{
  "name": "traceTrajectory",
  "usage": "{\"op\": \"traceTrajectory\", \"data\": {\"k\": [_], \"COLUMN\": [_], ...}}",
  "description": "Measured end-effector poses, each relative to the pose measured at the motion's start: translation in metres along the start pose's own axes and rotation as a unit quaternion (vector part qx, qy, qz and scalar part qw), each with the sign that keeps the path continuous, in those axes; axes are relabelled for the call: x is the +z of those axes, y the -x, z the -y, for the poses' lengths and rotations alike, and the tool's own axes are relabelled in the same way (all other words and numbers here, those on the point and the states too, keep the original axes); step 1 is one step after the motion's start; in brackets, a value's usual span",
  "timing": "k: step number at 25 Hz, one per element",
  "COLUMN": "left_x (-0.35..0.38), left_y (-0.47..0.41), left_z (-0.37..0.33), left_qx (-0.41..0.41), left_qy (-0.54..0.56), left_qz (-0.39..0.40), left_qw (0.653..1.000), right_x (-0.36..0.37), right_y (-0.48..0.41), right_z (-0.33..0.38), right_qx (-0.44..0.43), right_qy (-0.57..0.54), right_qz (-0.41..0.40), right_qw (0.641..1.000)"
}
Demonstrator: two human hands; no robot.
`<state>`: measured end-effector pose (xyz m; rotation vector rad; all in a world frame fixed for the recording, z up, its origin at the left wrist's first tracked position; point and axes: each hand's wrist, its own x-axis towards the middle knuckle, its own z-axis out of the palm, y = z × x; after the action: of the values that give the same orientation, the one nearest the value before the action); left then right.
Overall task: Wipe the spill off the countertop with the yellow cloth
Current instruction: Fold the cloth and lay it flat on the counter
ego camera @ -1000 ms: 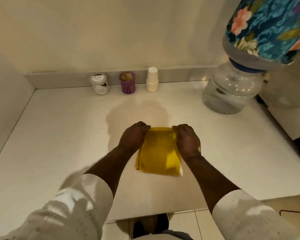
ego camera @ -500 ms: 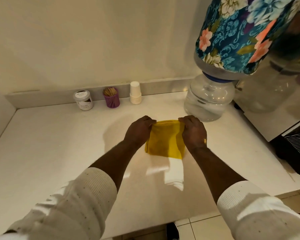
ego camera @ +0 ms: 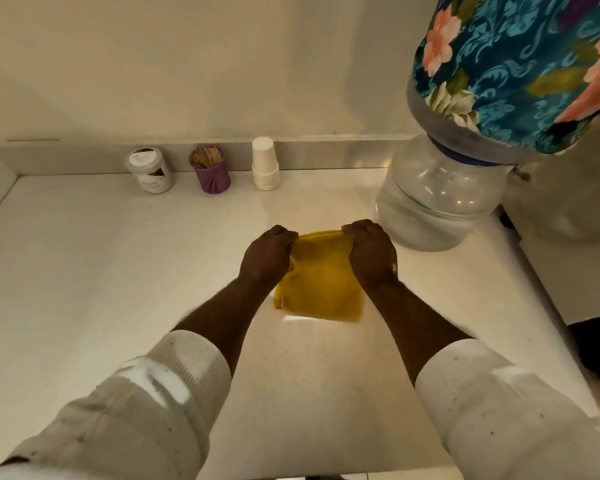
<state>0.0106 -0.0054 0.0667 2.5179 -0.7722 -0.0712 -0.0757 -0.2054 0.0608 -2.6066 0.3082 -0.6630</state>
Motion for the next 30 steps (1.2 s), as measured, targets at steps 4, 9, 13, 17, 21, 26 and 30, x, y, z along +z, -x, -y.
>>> {"op": "traceTrajectory", "data": {"k": [4, 9, 13, 17, 21, 26, 30], "left_x": [0.007, 0.042, 0.060, 0.081, 0.091, 0.094, 0.093], "left_y": [-0.009, -0.014, -0.007, 0.001, 0.004, 0.008, 0.011], "left_z": [0.006, 0.020, 0.019, 0.028, 0.032, 0.025, 0.022], "left_qx": [-0.024, -0.065, 0.045, 0.047, 0.041, 0.043, 0.045], "left_qy": [0.012, -0.018, -0.069, -0.079, -0.085, -0.083, -0.086], "left_qz": [-0.027, 0.013, 0.027, 0.104, 0.107, 0.105, 0.116], "left_qw": [0.999, 0.998, 0.996, 0.990, 0.990, 0.990, 0.988], "right_x": [0.014, 0.054, 0.069, 0.084, 0.087, 0.083, 0.079], "right_y": [-0.013, -0.009, 0.009, 0.030, 0.031, 0.032, 0.034], "right_z": [-0.005, -0.023, -0.017, -0.021, -0.025, -0.030, -0.032], "right_qx": [0.030, 0.065, 0.026, 0.048, 0.035, 0.037, 0.039], "right_qy": [-0.028, -0.030, 0.022, 0.083, 0.145, 0.166, 0.173], "right_qz": [0.038, 0.092, 0.155, 0.244, 0.267, 0.277, 0.290], "right_qw": [0.998, 0.993, 0.987, 0.965, 0.952, 0.946, 0.941]}}
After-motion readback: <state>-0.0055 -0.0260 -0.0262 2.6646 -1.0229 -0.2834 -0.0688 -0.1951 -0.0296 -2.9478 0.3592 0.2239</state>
